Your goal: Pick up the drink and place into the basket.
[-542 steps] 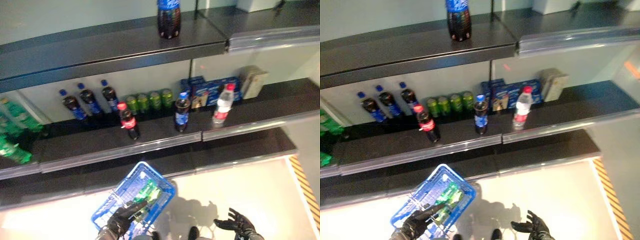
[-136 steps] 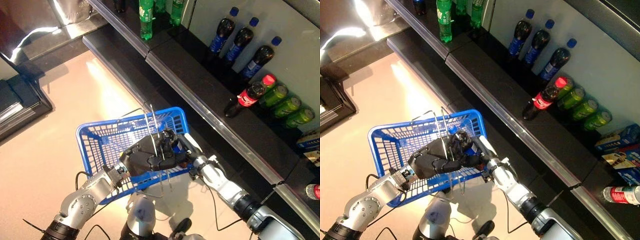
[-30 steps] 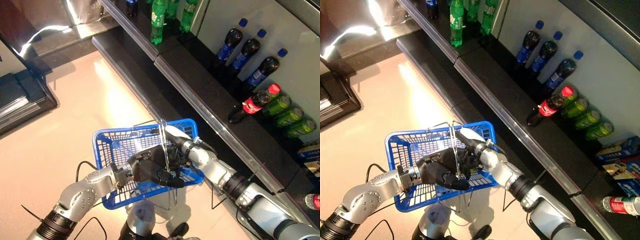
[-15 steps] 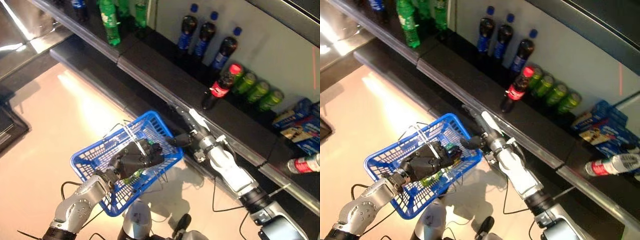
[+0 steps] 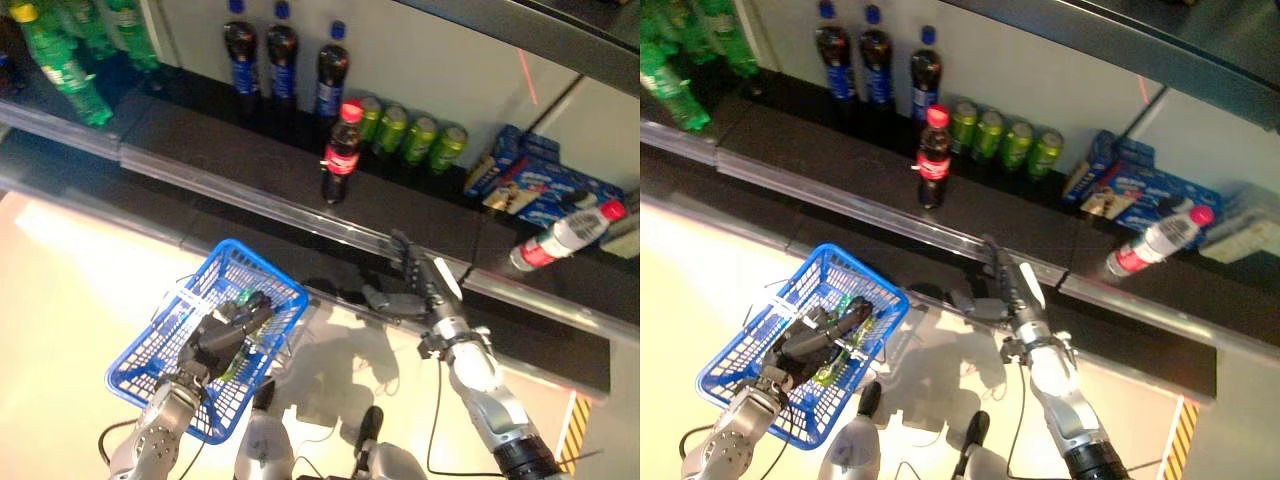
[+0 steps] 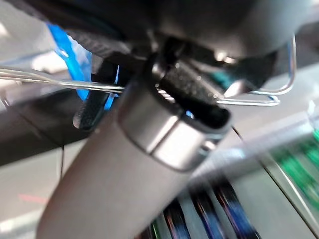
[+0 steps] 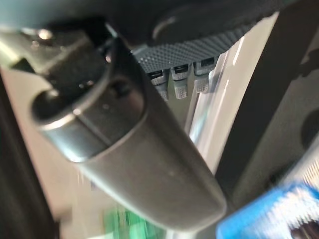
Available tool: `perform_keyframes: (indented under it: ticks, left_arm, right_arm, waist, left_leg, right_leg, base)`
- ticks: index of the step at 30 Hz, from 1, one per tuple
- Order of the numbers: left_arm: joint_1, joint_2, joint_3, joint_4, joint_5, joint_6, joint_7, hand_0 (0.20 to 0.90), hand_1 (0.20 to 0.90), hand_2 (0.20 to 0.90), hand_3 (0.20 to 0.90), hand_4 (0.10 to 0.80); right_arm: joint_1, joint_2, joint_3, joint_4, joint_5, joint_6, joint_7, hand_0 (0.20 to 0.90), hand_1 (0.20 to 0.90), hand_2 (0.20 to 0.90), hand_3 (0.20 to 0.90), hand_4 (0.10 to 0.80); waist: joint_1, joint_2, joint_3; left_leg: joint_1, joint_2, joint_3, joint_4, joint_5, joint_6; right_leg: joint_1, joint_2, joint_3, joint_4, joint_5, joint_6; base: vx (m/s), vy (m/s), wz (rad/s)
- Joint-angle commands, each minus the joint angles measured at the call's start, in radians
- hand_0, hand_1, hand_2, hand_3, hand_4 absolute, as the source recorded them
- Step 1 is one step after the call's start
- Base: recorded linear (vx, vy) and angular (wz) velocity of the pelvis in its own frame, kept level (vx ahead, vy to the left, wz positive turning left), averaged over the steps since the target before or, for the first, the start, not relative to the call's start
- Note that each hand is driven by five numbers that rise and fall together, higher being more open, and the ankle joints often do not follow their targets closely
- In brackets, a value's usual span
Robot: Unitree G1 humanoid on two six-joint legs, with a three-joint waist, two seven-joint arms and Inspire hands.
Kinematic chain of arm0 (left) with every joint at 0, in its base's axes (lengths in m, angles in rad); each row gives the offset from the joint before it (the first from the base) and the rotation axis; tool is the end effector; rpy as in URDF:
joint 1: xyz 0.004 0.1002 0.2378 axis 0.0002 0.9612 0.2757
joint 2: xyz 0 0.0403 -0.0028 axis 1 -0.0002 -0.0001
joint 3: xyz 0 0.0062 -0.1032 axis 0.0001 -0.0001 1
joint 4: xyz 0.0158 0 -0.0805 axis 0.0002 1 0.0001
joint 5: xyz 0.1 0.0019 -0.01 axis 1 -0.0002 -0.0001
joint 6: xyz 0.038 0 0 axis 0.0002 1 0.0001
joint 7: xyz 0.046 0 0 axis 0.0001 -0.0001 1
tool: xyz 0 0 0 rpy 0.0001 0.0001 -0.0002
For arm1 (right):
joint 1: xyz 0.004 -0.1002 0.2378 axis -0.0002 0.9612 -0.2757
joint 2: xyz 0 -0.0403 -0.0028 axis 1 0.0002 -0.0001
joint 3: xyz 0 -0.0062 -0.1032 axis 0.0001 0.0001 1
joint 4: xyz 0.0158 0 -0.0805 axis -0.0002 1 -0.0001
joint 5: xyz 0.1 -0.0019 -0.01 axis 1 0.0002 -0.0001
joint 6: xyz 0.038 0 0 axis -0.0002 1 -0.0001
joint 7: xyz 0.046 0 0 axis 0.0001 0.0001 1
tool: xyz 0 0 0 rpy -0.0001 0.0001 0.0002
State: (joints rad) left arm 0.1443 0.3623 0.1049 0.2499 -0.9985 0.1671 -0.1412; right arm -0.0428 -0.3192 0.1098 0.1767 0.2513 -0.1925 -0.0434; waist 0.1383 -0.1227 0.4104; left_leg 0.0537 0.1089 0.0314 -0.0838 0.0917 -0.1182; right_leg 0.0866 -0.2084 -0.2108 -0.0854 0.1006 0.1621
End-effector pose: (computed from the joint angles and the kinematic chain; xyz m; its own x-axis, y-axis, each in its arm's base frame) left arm 0.1549 0.2535 -0.0080 0.9283 0.0070 -0.3717 -0.2430 0.7681 -0.5925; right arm 0.2088 -0.1957 0.0334 0.9989 0.0309 0.0340 -0.0283 0.9970 -0.0726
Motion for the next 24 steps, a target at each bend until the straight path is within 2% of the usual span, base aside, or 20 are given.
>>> perform_keyframes:
  ticks: [1,5,7,11,15,24]
  left_arm:
    - [-0.062,-0.021,0.065,-0.15,-0.034,-0.284,-0.159,0.3,0.3,0.3,0.2,0.1]
    - [-0.043,-0.03,0.088,-0.026,-0.015,-0.255,-0.149,0.3,0.3,0.3,0.2,0.1]
    - [-0.043,-0.031,0.092,0.04,-0.001,-0.229,-0.144,0.3,0.3,0.3,0.2,0.1]
    - [-0.058,-0.033,0.084,0.169,0.029,-0.228,-0.139,0.3,0.3,0.3,0.2,0.1]
    - [-0.106,-0.047,0.06,0.443,0.113,-0.262,-0.123,0.3,0.3,0.3,0.2,0.1]
    - [-0.144,-0.049,0.054,0.807,0.267,-0.277,-0.128,0.3,0.3,0.3,0.2,0.1]
  right_arm:
    - [0.122,-0.07,-0.029,0.068,0.112,-0.119,0.017,0.9,0.9,0.9,0.9,0.8]
    - [0.173,-0.046,-0.106,0.143,0.177,-0.117,0.027,0.9,0.9,0.9,0.9,0.8]
    - [0.184,-0.034,-0.125,0.178,0.205,-0.102,0.016,0.9,0.9,0.9,0.9,0.8]
    - [0.181,-0.028,-0.138,0.256,0.213,-0.091,0.011,0.9,0.9,0.9,0.9,0.8]
    - [0.145,-0.023,-0.139,0.467,0.235,-0.087,0.037,0.9,0.9,0.9,0.9,0.8]
    - [0.085,0.0,-0.175,0.917,0.27,-0.062,0.198,0.9,0.9,0.9,0.9,0.8]
  waist:
    - [-0.049,0.102,-0.338]
    - [-0.083,0.104,-0.334]
    - [-0.095,0.104,-0.334]
    - [-0.116,0.107,-0.336]
    - [-0.136,0.11,-0.341]
    - [-0.136,0.114,-0.359]
  left_leg:
    - [0.032,0.021,0.045,-0.003,-0.071,0.026]
    - [0.048,0.025,0.059,-0.003,-0.085,0.026]
    - [0.052,0.024,0.06,-0.003,-0.09,0.026]
    - [0.059,0.023,0.064,-0.003,-0.096,0.027]
    - [0.069,0.018,0.071,-0.003,-0.106,0.029]
    - [0.077,0.013,0.077,-0.003,-0.111,0.034]
  right_leg:
    - [0.052,-0.009,-0.003,-0.002,-0.052,0.027]
    - [0.047,-0.007,0.02,-0.002,-0.052,0.026]
    - [0.047,-0.006,0.03,-0.002,-0.051,0.025]
    - [0.045,-0.004,0.044,-0.002,-0.049,0.023]
    - [0.045,-0.001,0.064,-0.002,-0.045,0.02]
    - [0.047,0.006,0.089,-0.002,-0.047,0.009]
  base:
    - [-0.006,0.008,-0.16]
    - [0.0,-0.001,-0.14]
    - [0.006,-0.009,-0.24]
    - [0.006,-0.002,-0.1]
    - [0.009,0.003,-0.11]
    - [0.011,0.007,-0.09]
